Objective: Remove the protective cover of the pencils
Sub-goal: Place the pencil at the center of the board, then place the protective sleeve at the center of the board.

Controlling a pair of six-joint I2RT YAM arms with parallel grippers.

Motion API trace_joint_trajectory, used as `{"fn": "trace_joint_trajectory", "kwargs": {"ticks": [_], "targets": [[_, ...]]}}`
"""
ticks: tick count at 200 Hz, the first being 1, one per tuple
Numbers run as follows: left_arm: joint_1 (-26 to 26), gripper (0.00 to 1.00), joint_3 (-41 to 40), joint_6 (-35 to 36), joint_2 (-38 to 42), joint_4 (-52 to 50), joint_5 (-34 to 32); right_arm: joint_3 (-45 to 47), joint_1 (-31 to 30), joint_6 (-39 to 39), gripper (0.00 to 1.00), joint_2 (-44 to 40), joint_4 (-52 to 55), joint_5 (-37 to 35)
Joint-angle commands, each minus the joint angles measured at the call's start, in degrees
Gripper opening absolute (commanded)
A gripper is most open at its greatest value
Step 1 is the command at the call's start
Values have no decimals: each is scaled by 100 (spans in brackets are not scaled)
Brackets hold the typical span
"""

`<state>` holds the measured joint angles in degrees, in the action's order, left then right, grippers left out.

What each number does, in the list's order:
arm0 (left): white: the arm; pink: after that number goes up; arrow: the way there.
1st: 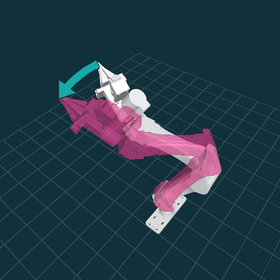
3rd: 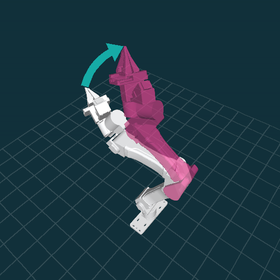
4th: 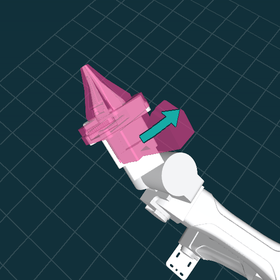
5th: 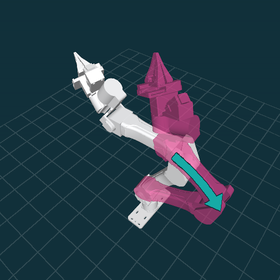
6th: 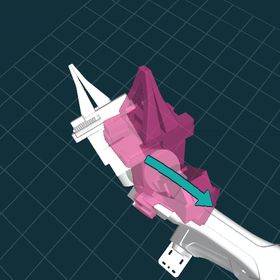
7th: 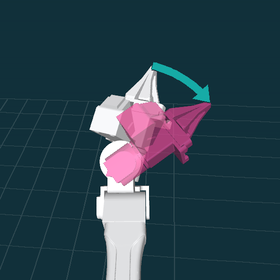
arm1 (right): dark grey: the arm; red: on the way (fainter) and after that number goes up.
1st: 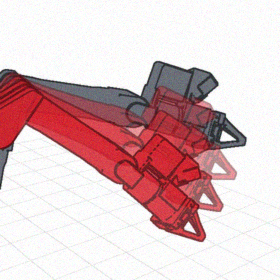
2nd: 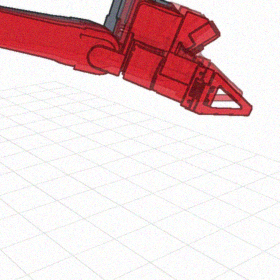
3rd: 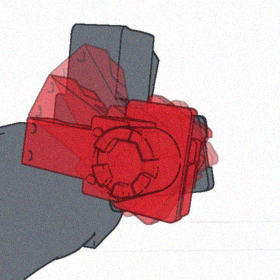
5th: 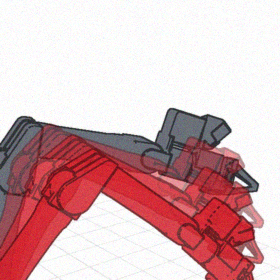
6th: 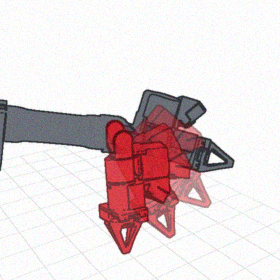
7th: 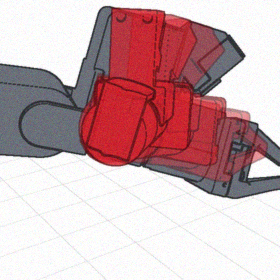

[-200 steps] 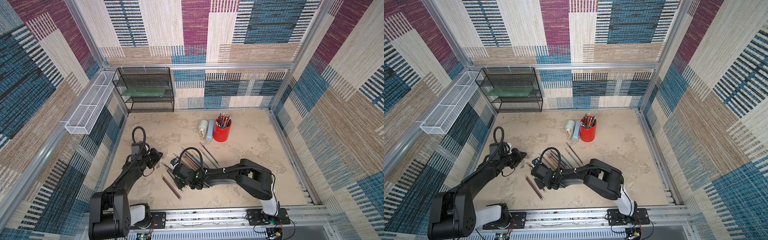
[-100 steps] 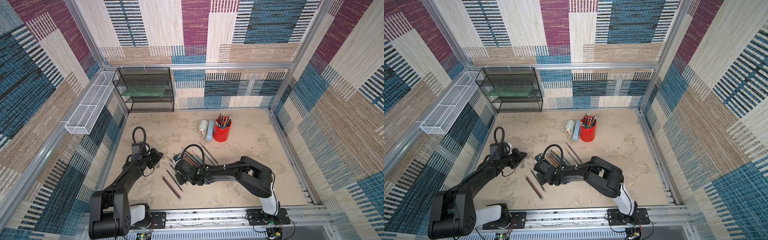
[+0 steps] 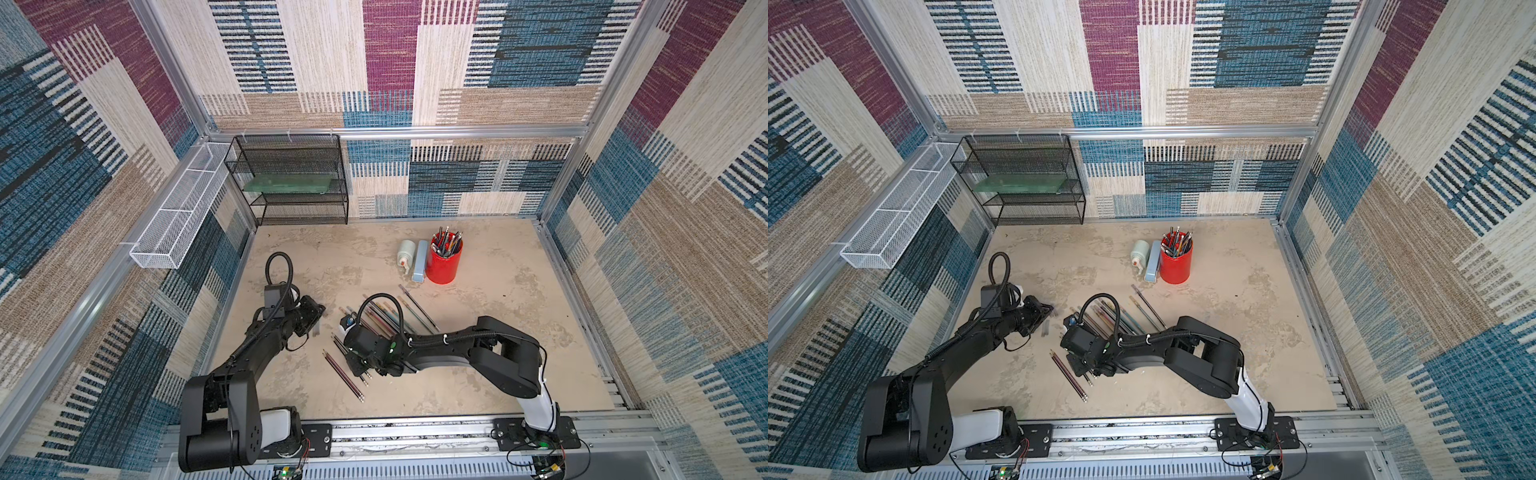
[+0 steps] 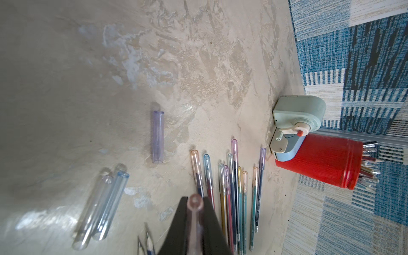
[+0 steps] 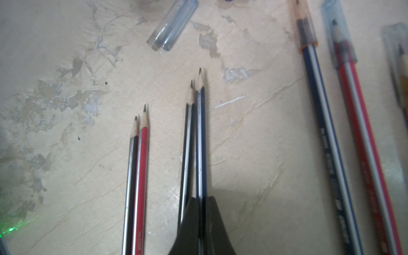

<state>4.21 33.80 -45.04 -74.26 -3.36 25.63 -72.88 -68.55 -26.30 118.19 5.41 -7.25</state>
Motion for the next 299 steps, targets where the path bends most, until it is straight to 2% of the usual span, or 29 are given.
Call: {"fn": "trace_joint_trajectory", "kwargs": {"ticks": [1,30,64,141,200,256,299], "targets": [[-42,0,82,191,-36,21,-115,-16,0,-133,0,33,206,-92],[-102,0,131,246,-61,19,-189,10,0,-180,0,11,219,-84],[-205,0,261,337,-202,-47,-350,3,-15,-200,12,11,241,-101],[-560,0,1011,775,-943,-710,-1044,-51,29,-162,22,-31,303,-140],[-623,0,1439,909,-1437,-1177,-1329,-127,35,-116,24,-171,367,-200],[-715,0,1782,1059,-1863,-1381,-1285,-148,107,-88,26,-408,407,-294],[-737,3,1894,1076,-2003,-1507,-1387,-112,201,-81,28,-455,426,-348]]}}
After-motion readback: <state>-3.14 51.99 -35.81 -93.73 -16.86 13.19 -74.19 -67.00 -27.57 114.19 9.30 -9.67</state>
